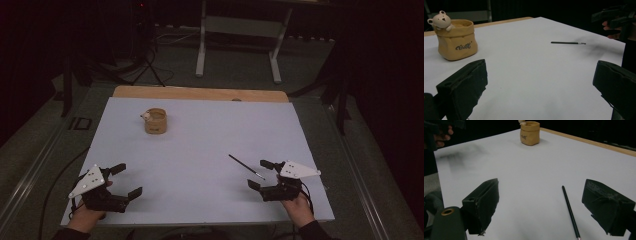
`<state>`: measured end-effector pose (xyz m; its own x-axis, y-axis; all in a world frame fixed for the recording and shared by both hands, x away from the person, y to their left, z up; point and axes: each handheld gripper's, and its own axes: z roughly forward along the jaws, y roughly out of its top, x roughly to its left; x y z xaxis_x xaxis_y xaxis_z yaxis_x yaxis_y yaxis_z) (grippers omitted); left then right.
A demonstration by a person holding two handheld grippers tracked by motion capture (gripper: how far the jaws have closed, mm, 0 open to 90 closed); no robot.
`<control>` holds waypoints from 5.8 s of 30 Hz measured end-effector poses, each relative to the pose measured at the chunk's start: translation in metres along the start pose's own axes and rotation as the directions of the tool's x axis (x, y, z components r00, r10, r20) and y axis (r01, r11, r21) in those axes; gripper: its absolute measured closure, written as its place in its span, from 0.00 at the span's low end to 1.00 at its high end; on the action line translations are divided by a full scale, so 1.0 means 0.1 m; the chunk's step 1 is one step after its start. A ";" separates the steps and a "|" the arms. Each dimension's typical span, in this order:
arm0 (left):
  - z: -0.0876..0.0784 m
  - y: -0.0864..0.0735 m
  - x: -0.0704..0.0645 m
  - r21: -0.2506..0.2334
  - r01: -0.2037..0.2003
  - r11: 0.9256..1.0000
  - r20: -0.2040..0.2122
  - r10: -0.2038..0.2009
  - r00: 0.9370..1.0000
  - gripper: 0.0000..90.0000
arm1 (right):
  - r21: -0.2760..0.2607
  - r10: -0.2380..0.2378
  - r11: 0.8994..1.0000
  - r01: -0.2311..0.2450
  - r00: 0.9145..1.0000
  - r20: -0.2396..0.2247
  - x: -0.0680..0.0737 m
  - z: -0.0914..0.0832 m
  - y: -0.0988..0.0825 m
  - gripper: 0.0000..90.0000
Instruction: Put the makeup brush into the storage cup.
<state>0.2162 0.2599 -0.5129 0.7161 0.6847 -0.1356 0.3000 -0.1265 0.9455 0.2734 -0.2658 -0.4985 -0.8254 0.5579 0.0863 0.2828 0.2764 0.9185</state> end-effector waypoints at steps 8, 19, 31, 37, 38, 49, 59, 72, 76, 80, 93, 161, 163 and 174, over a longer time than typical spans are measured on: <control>0.01 0.01 -0.01 0.000 -0.004 1.000 0.010 0.004 1.000 0.00 | 0.011 -0.014 1.000 0.014 1.000 -0.018 0.03 0.00 0.00 0.16; 0.02 0.01 -0.01 -0.003 -0.007 1.000 0.020 0.007 1.000 0.00 | -0.014 -0.032 0.999 0.031 0.998 -0.052 0.10 -0.02 0.07 0.16; 0.02 0.01 -0.02 0.005 -0.011 1.000 0.026 0.011 1.000 0.00 | -0.006 -0.013 1.000 0.013 0.999 -0.052 0.15 -0.15 0.36 0.15; 0.03 0.02 -0.02 0.006 -0.008 1.000 0.030 0.008 1.000 0.00 | 0.013 -0.020 1.000 0.020 0.999 -0.036 0.02 -0.08 0.49 0.13; 0.02 0.02 -0.02 0.005 -0.009 1.000 0.029 0.008 1.000 0.00 | 0.014 -0.023 1.000 0.023 0.999 -0.029 -0.01 -0.07 0.50 0.13; 0.03 0.02 -0.02 0.001 0.006 1.000 0.036 -0.006 0.999 0.00 | 0.123 -0.025 0.992 0.023 1.000 0.013 -0.26 0.14 0.57 0.12; 0.03 0.02 -0.02 0.003 0.008 1.000 0.044 -0.008 0.999 0.00 | 0.234 0.000 0.972 -0.009 0.999 0.037 -0.43 0.28 0.53 0.18; 0.04 0.02 -0.02 0.008 0.005 1.000 0.049 -0.005 0.999 0.00 | 0.399 0.050 0.913 -0.082 0.995 0.089 -0.56 0.45 0.33 0.24; 0.04 0.02 -0.02 0.011 0.010 1.000 0.054 -0.010 0.999 0.00 | 0.459 0.019 0.885 -0.070 0.993 0.114 -0.54 0.47 0.31 0.29; 0.04 0.02 -0.02 0.012 0.007 1.000 0.054 -0.007 0.999 0.00 | 0.483 0.024 0.872 -0.078 0.993 0.117 -0.55 0.49 0.31 0.24; 0.04 0.02 -0.03 0.012 0.005 1.000 0.056 -0.005 0.998 0.00 | 0.611 0.033 0.788 -0.076 0.996 0.082 -0.56 0.55 0.31 0.55; 0.35 0.44 -0.17 0.034 -0.034 0.999 0.134 0.029 0.991 0.00 | 0.572 0.078 0.816 -0.087 0.996 0.041 -0.40 0.58 0.79 0.96; 0.41 0.46 -0.17 0.046 -0.054 0.997 0.140 0.047 0.989 0.01 | 0.569 0.088 0.817 -0.088 0.996 0.028 -0.38 0.58 0.80 0.95; 0.73 0.52 -0.16 0.115 -0.144 0.983 0.173 0.122 0.977 0.04 | 0.572 0.114 0.817 -0.069 0.993 -0.043 -0.26 0.70 0.85 0.95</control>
<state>0.2664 0.1904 -0.4828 0.8456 0.5295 -0.0679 0.2646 -0.3053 0.9147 0.3529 -0.2021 -0.4496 -0.8079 0.5517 0.2071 0.5679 0.6352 0.5235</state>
